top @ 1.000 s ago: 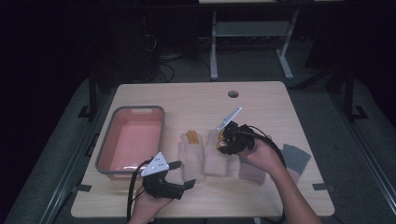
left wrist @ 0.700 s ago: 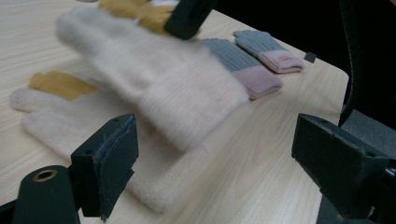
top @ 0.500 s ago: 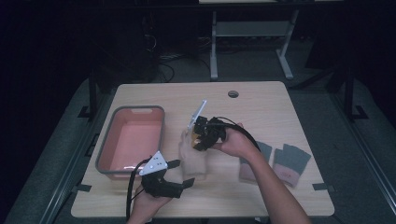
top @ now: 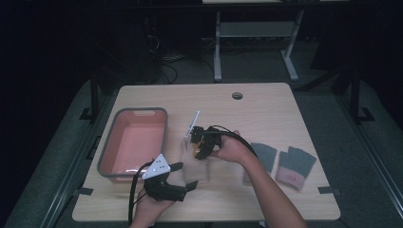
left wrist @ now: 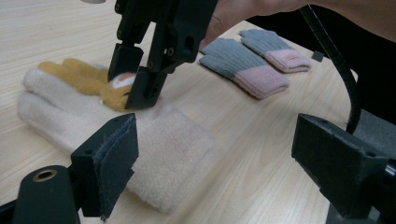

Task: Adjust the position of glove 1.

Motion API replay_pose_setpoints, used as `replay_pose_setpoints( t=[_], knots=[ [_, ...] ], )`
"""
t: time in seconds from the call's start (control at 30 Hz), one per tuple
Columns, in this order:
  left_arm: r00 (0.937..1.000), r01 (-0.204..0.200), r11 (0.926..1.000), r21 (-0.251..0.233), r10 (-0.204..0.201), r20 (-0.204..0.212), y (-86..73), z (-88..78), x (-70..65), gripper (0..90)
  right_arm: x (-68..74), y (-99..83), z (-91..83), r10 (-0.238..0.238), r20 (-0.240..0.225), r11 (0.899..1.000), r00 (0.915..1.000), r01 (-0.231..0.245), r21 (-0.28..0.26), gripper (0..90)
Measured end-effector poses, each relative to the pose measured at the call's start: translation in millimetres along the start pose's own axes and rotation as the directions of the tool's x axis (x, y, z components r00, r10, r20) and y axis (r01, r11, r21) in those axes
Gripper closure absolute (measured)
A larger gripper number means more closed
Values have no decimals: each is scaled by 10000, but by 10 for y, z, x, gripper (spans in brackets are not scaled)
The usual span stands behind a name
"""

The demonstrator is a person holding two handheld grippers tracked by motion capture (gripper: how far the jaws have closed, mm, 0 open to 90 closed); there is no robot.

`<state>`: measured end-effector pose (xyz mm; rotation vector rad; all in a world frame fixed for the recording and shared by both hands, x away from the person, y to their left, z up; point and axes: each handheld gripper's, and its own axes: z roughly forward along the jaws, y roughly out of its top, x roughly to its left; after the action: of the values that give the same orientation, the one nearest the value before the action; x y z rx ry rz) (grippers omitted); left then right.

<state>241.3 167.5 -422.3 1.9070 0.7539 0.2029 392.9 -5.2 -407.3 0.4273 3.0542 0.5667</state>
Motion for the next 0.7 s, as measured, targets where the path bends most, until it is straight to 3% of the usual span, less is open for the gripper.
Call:
replay_pose_setpoints(
  t=[0.07,0.17,0.27,0.43,0.7],
  knots=[
    [10000,39,10000,5,-39,23,-8,19,7,148,-4,-18,-19,105,1,9998,9999,-105,-184,472],
    [10000,79,10000,34,-79,19,-13,27,-2,148,16,-1,-107,240,140,9970,9996,-229,-737,429],
    [10000,42,10000,84,-42,44,-18,29,-10,149,38,89,-125,266,367,9962,9990,-235,-836,397],
    [10000,-17,10000,60,17,88,-10,22,-24,153,70,239,73,206,779,9989,9968,-174,-426,366],
    [9998,-86,9999,88,84,199,7,8,-13,155,9,261,236,419,606,9987,9973,-400,-315,382]
  ],
)
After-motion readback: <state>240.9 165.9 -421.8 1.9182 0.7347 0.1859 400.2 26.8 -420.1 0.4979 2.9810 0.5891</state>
